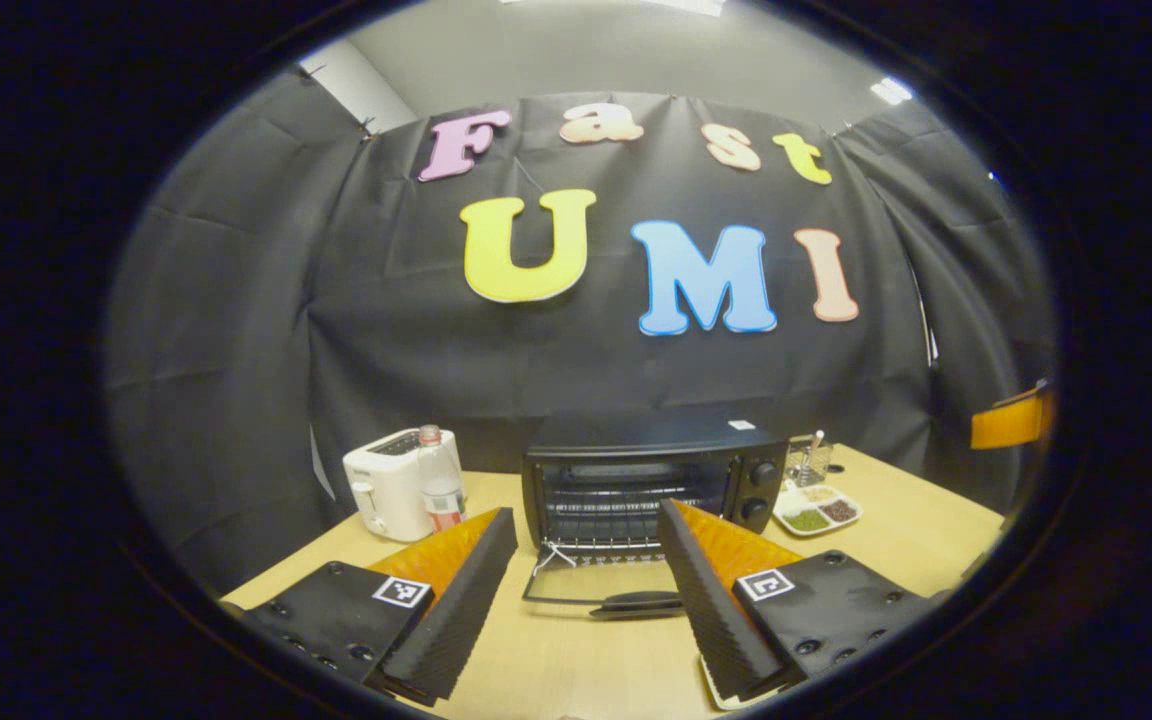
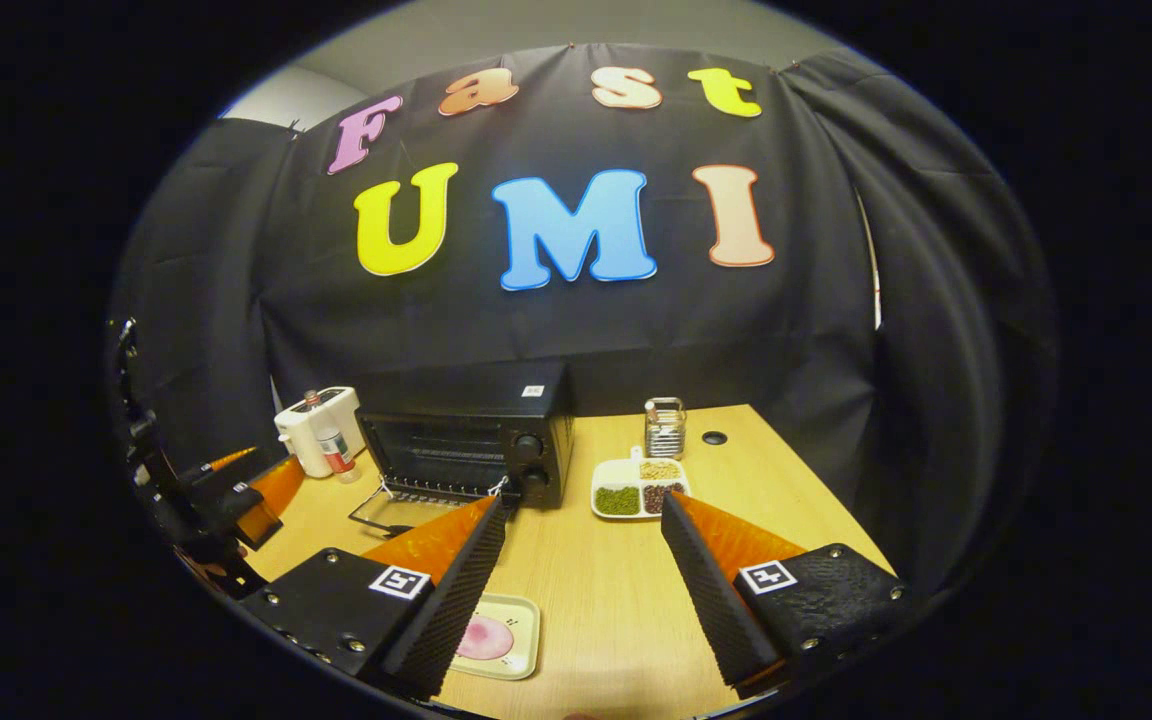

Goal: Open the electric oven with the left hand, put the food in, and close the electric oven.

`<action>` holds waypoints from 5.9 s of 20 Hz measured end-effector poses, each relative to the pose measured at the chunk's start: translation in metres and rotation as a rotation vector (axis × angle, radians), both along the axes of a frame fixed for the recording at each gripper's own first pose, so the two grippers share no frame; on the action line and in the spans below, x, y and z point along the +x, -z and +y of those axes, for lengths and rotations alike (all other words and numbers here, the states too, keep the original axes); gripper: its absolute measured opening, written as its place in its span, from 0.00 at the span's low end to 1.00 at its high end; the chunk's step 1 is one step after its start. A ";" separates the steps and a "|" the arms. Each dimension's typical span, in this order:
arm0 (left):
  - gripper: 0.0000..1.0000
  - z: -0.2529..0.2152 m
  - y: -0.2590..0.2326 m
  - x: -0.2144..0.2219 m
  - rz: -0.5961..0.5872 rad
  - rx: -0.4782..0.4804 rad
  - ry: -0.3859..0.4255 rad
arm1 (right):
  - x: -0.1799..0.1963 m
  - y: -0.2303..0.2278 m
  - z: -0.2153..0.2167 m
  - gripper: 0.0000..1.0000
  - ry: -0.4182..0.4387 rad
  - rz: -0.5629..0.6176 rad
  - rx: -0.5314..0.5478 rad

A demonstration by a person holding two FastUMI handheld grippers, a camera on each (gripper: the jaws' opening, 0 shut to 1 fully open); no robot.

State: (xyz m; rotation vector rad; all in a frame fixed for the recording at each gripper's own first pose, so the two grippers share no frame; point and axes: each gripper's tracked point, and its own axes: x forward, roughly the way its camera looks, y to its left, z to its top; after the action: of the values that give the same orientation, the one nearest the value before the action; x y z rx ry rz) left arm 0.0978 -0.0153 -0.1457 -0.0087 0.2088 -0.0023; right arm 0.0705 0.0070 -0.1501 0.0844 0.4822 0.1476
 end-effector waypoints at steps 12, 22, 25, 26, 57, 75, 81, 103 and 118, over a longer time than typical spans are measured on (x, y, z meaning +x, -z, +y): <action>1.00 0.057 -0.063 -0.055 -0.102 0.053 -0.151 | -0.026 0.095 0.056 0.98 -0.278 0.465 0.272; 1.00 0.107 -0.067 -0.104 -0.103 0.078 -0.296 | -0.059 0.179 0.064 0.97 -0.293 0.886 0.443; 1.00 0.119 -0.067 -0.117 -0.100 0.057 -0.340 | -0.066 0.196 0.062 0.96 -0.311 0.942 0.435; 1.00 0.122 -0.068 -0.120 -0.102 0.057 -0.355 | -0.067 0.200 0.062 0.96 -0.319 0.954 0.427; 1.00 0.137 -0.080 -0.116 -0.119 0.054 -0.362 | -0.063 0.221 0.070 0.01 -0.182 0.997 0.430; 1.00 0.159 -0.073 -0.055 -0.145 0.011 -0.279 | 0.001 0.142 0.154 0.00 0.024 0.889 0.693; 0.97 0.177 -0.057 -0.022 -0.134 -0.004 -0.247 | 0.033 0.139 0.186 0.01 0.142 0.828 0.748; 1.00 0.255 -0.049 0.020 -0.107 0.068 -0.264 | 0.149 0.163 0.252 0.00 0.687 0.677 1.038; 1.00 0.302 -0.053 -0.020 -0.067 0.120 -0.382 | 0.200 0.177 0.251 0.01 0.905 0.506 1.115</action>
State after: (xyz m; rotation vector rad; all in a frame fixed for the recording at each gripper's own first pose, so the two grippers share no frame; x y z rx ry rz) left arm 0.0774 0.2862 -0.0924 0.0715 0.1374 0.3897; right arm 0.2701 0.2577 -0.3271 1.4365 0.7722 -0.5281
